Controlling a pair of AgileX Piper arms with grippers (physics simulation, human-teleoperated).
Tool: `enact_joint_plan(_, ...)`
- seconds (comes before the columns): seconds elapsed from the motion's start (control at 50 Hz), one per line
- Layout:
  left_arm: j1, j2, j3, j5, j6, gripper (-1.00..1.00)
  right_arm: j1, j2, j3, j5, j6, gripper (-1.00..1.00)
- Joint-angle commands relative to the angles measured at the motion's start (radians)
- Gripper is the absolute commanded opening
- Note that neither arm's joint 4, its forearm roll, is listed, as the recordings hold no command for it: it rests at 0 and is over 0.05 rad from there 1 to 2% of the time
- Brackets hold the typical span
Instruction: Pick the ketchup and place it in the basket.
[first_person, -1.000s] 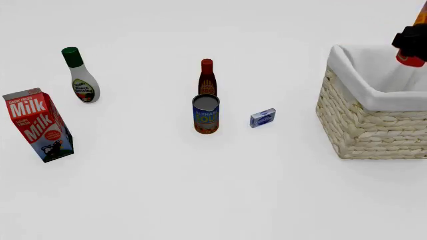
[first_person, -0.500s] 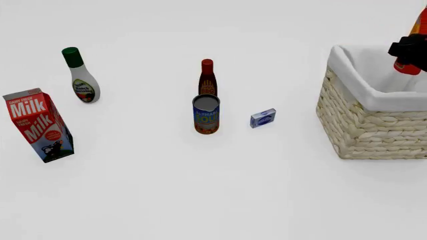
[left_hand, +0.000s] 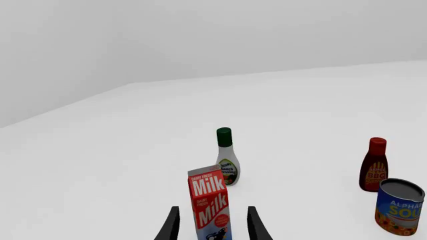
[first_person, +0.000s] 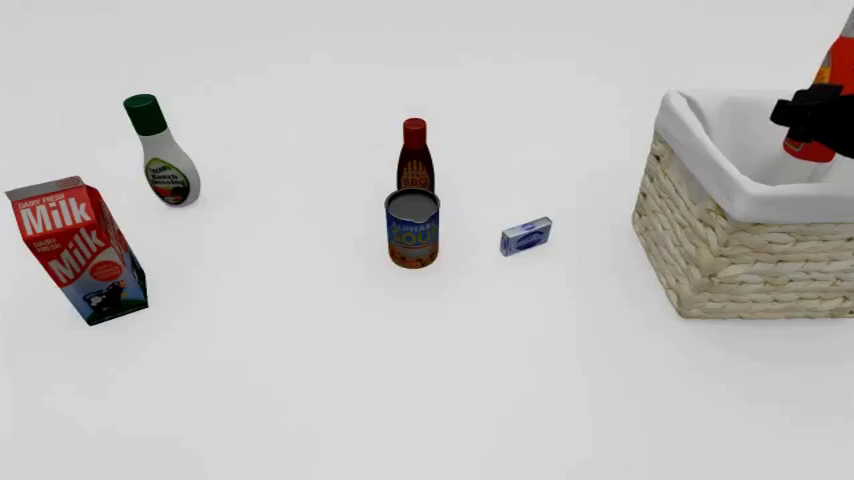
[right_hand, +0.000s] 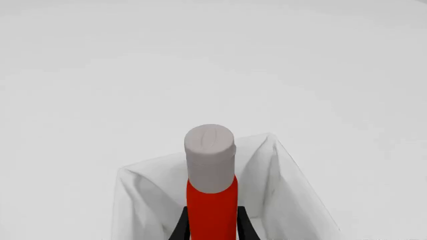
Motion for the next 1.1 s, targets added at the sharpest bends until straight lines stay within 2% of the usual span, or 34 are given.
enact_joint_plan(0.02,0.0,0.0,-0.003,0.001,-0.002,1.0,-0.005,0.012,-0.011,-0.001,0.013,-1.0)
enact_joint_plan(0.56,0.003,0.0,-0.001,-0.003,-0.006,1.0,-0.024,0.072,-0.033,-0.002,0.011,-1.0)
enact_joint_plan(0.58,0.003,0.0,-0.001,-0.003,-0.006,1.0,-0.022,0.069,-0.035,0.001,0.008,1.0)
enact_joint_plan(1.1,0.007,0.0,-0.007,-0.003,-0.012,1.0,0.005,-0.041,-0.026,0.052,0.0,1.0)
